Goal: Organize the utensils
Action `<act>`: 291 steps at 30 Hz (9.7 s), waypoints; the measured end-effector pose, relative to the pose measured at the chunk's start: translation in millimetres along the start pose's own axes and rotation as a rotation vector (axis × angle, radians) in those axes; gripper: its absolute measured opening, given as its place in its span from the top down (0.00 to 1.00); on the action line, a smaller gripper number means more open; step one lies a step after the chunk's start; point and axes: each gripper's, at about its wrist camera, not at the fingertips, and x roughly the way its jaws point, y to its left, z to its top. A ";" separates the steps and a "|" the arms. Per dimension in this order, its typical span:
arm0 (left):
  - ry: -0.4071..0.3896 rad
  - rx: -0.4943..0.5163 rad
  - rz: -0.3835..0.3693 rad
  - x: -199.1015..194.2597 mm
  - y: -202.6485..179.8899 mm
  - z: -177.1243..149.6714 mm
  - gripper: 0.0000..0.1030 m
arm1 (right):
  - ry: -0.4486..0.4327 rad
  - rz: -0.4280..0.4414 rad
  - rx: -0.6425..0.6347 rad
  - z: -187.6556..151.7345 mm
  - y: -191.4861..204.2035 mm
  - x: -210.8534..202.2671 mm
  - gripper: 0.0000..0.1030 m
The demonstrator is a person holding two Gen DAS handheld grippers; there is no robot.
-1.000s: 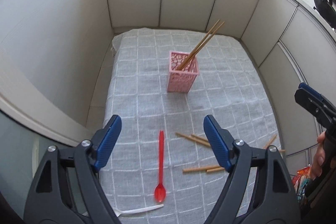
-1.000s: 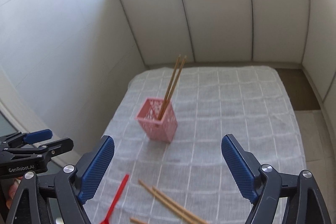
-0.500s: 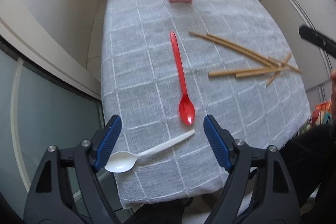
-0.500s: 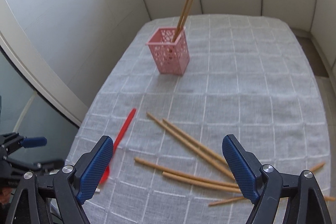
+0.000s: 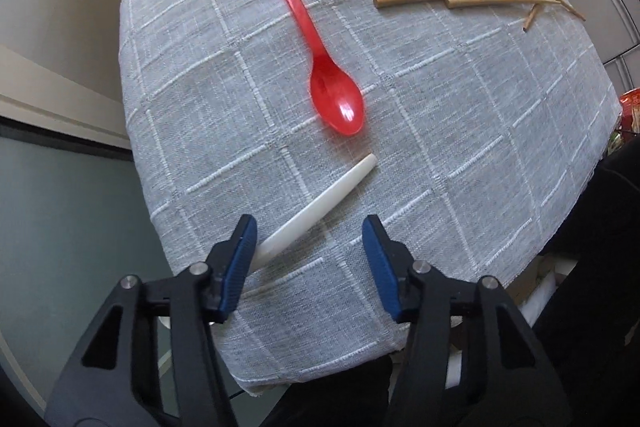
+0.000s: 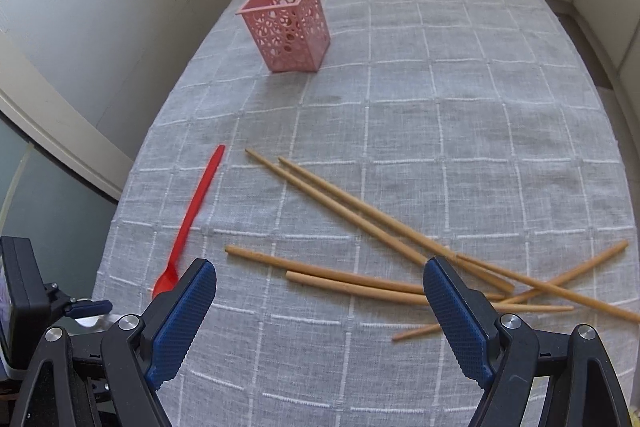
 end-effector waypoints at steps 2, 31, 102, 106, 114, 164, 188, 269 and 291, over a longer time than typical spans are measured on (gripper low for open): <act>0.016 -0.007 0.017 6.3 2.8 2.0 0.54 | 0.004 -0.004 0.001 -0.2 0.2 1.5 0.14; -0.334 -0.376 -0.078 -56.6 65.3 41.5 0.95 | 0.190 0.075 -0.058 20.5 58.1 74.9 0.19; -1.003 -0.455 -0.128 -146.0 74.6 219.2 0.95 | -0.478 0.120 0.061 150.5 -14.5 -15.6 0.88; -1.075 -0.430 -0.111 -135.4 74.3 246.5 0.95 | -0.497 0.107 0.048 162.3 -26.5 -3.1 0.88; -1.152 -0.371 -0.019 -103.9 70.6 286.5 0.95 | -0.517 0.102 0.016 173.5 -37.6 7.7 0.88; -0.541 -0.513 -0.041 -63.6 114.3 191.6 0.40 | -0.837 -0.102 -0.152 247.7 80.8 87.6 0.88; -0.532 -0.499 -0.069 -62.3 109.8 197.0 0.39 | -0.789 -0.121 -0.104 240.5 65.9 116.5 0.59; -0.312 -0.643 -0.111 19.6 26.6 211.7 0.96 | 0.065 -0.139 0.077 48.1 -59.4 39.9 0.06; -0.193 -0.682 -0.260 21.7 23.1 207.1 0.85 | 0.193 -0.107 -0.264 35.5 -16.0 122.0 0.82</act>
